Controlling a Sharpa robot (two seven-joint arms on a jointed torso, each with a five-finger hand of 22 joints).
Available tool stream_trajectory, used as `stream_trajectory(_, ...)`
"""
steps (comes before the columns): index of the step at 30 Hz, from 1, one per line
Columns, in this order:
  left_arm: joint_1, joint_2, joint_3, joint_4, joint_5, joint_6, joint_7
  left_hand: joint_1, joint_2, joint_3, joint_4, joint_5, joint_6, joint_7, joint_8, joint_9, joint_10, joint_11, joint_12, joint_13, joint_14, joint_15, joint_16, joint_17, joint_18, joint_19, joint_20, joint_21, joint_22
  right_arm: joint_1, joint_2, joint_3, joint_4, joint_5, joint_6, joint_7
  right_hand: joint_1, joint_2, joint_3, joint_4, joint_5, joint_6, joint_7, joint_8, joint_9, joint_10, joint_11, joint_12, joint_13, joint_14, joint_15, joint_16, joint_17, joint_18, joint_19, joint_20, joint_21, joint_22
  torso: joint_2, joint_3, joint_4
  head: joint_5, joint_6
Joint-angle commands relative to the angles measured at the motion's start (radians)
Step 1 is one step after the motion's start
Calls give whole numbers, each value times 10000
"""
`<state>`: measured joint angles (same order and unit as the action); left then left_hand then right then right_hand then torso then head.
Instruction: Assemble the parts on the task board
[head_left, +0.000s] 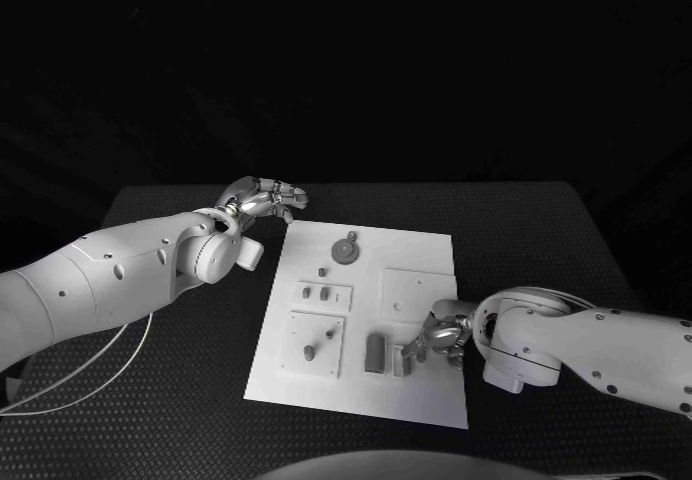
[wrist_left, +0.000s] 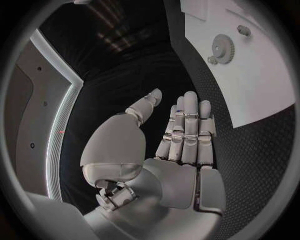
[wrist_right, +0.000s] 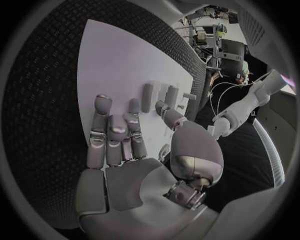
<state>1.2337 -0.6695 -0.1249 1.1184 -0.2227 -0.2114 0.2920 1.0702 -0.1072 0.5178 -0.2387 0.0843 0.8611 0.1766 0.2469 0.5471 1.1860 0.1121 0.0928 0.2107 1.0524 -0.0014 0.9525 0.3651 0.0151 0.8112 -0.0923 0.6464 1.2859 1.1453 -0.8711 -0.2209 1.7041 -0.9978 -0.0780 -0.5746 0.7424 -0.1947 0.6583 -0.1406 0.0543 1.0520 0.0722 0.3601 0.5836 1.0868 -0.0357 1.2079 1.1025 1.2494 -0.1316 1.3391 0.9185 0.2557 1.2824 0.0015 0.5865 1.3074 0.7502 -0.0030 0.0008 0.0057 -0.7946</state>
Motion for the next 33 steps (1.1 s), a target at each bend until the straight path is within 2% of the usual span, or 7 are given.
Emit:
stream_trajectory(1, 9, 13, 6, 29, 46, 145, 55, -111, -14, 12, 52, -42, -29, -6, -4, 14, -75, -10, -2, -8, -12, 47, -38, 13, 175, 58, -28, -33, 11, -83, 55, -54, -11, -218, 394, -127, -114, -22, -35, 29, -56, 28, 15, -45, 3, 79, 4, -44, 17, 1, -58, -67, 17, 61, 45, -9, 35, 171, -1, -2, -6, 7, -7)
stream_trajectory(7, 9, 7, 6, 30, 46, 144, 54, -111, -15, 12, 54, -42, -30, -7, -3, 15, -77, -10, -2, -8, -13, 46, -39, 15, 175, 58, -29, -34, 13, -119, 161, -67, -23, -399, 456, -137, -103, -1, -61, -13, -55, 36, 7, -41, 11, 100, -4, -48, 31, 10, -67, -72, 32, 61, 45, -17, 45, 176, -2, 1, -5, 10, -25)
stream_trajectory(10, 9, 2, 6, 32, 46, 145, 54, -110, -15, 12, 54, -42, -30, -7, -2, 15, -77, -10, -2, -8, -13, 46, -40, 16, 176, 58, -29, -35, 14, -166, 212, -74, -44, -591, 415, -171, 4, 36, -76, -155, -55, 42, -2, -38, 23, 123, -14, -56, 51, 19, -77, -83, 51, 61, 43, -29, 60, 182, 2, 1, -4, 8, -33)
stream_trajectory(20, 10, -17, 6, 42, 46, 139, 55, -110, -14, 13, 58, -42, -31, -7, -1, 15, -78, -10, -1, -8, -12, 46, -41, 19, 176, 58, -29, -38, 18, -242, 305, -89, -118, -815, 420, -215, 377, 638, -34, -787, -57, 90, -22, -35, 54, 234, -34, -95, 140, 75, -96, -153, 120, 60, 41, -16, 96, 174, 1, 4, -4, 23, -63)
stream_trajectory(22, 11, -26, 6, 44, 46, 136, 53, -109, -14, 13, 58, -41, -31, -7, -1, 15, -78, -11, -1, -8, -12, 46, -42, 20, 176, 58, -29, -39, 19, -247, 303, -91, -126, -906, 423, -221, 507, 821, 54, -938, -56, 101, -25, -37, 56, 250, -37, -109, 153, 88, -99, -169, 134, 57, 42, -19, 99, 170, 1, 4, -8, 25, -67)
stream_trajectory(27, 12, -30, 6, 46, 46, 135, 51, -110, -15, 13, 60, -42, -31, -7, 0, 16, -79, -11, 0, -8, -12, 46, -43, 22, 176, 59, -29, -40, 21, -249, 310, -92, -139, -1003, 437, -252, 650, 1028, 183, -1153, -57, 127, -28, -41, 60, 313, -39, -110, 207, 109, -98, -202, 162, 61, 49, 0, 105, 163, 4, 6, -9, 23, -78)
stream_trajectory(33, 12, -35, 6, 48, 46, 129, 51, -113, -10, 13, 67, -41, -31, -7, 1, 16, -78, -10, 1, -8, -12, 46, -44, 25, 176, 60, -29, -42, 23, -250, 298, -95, -154, -1076, 482, -285, 702, 1100, 293, -1246, -57, 143, -29, -46, 61, 352, -40, -112, 242, 122, -99, -229, 179, 61, 51, 13, 103, 156, -2, 5, -7, 27, -84)
